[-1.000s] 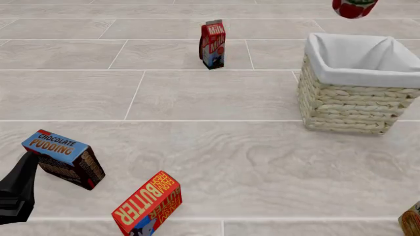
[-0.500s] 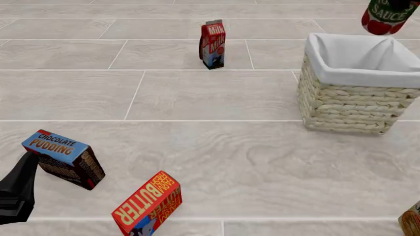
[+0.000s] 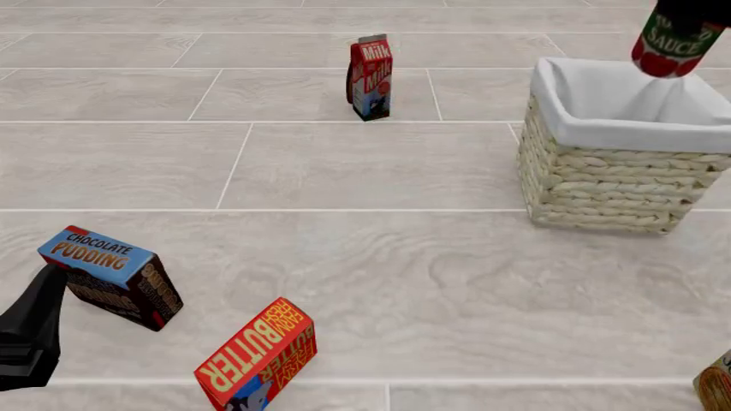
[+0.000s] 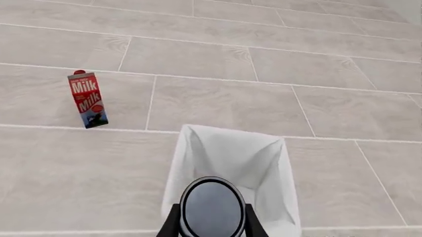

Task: Pick the tomato sauce and place it in the basket.

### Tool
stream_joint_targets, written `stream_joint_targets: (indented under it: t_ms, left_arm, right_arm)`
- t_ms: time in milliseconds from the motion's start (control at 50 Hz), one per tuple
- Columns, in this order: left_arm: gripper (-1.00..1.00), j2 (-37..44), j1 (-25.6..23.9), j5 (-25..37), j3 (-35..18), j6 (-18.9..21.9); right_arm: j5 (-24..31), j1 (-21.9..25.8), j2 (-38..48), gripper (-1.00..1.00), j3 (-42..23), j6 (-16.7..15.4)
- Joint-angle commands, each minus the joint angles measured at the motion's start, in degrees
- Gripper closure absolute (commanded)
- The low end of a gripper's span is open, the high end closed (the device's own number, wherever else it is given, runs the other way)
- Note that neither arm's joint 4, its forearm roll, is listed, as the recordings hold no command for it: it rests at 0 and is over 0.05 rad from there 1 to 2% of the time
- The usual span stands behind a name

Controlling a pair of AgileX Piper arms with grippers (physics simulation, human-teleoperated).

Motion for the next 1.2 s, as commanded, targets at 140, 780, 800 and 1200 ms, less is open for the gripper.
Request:
stream_joint_targets:
  t_ms: [140, 780, 800, 1200]
  left_arm:
    - [-1.00, 0.00, 0.00, 0.00, 0.00, 0.00]
    - [-1.00, 0.00, 0.00, 0.00, 0.00, 0.00]
    - [-1.00, 0.00, 0.00, 0.00, 0.00, 0.00]
    - [-1.00, 0.00, 0.00, 0.00, 0.00, 0.00]
  right_arm:
    - [-1.87, -1.18, 3.00, 1.00, -0.26, 2.68]
    - [-4.01, -2.07, 8.08, 1.00, -1.34, 3.96]
    - [-4.12, -2.11, 8.30, 1.00, -1.39, 3.96]
    - [-5.03, -3.10, 11.85, 1.00, -2.65, 4.11]
